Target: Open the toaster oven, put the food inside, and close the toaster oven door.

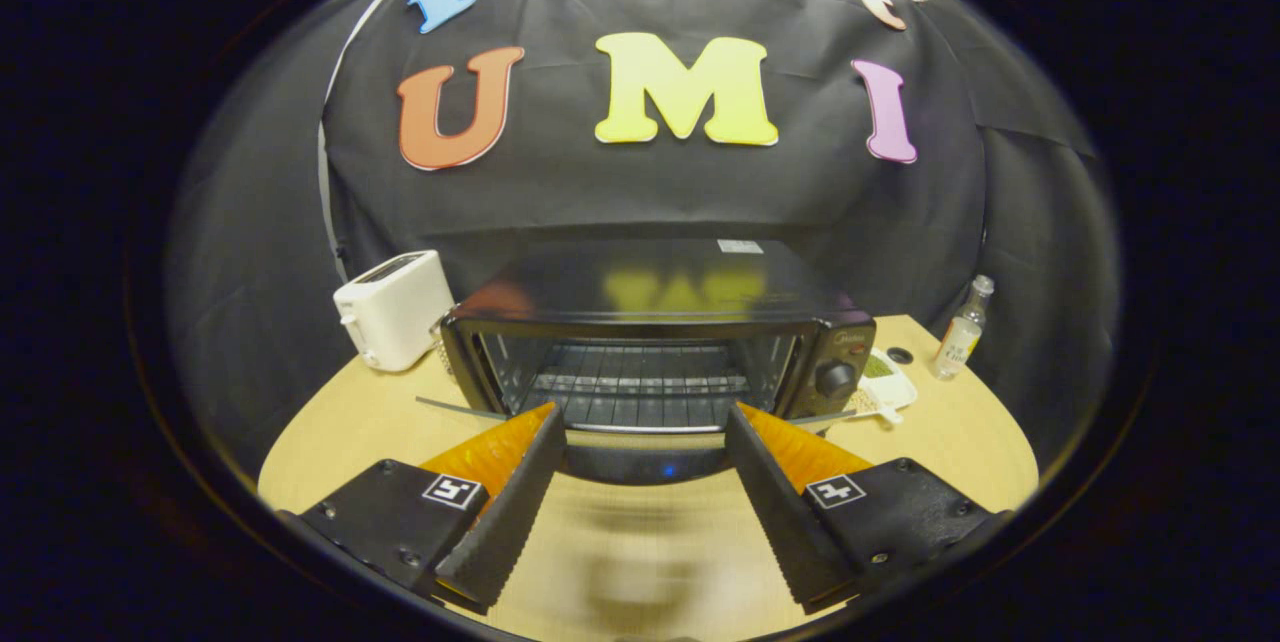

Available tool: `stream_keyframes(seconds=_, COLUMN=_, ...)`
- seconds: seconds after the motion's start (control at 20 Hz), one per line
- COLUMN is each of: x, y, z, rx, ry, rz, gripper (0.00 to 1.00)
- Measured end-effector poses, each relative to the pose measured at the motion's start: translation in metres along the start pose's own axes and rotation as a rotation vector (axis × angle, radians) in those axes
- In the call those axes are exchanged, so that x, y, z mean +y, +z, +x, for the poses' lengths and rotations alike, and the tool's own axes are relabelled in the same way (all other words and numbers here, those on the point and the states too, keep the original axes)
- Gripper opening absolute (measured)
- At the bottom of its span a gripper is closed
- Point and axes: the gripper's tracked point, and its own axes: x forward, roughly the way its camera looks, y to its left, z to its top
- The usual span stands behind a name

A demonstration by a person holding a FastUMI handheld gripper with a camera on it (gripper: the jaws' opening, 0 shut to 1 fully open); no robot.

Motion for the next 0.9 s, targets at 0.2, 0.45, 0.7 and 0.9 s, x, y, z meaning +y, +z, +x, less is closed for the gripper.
stream_keyframes(seconds=0.2, x=-0.001, y=-0.025, z=-0.012, rx=0.027, ry=-0.01, rz=-0.018, gripper=1.0)
stream_keyframes(seconds=0.45, x=-0.002, y=-0.061, z=-0.023, rx=0.074, ry=-0.027, rz=-0.032, gripper=1.0)
stream_keyframes(seconds=0.7, x=-0.004, y=-0.094, z=-0.027, rx=0.138, ry=-0.039, rz=-0.032, gripper=1.0)
stream_keyframes(seconds=0.9, x=-0.005, y=-0.125, z=-0.024, rx=0.213, ry=-0.026, rz=-0.03, gripper=1.0)
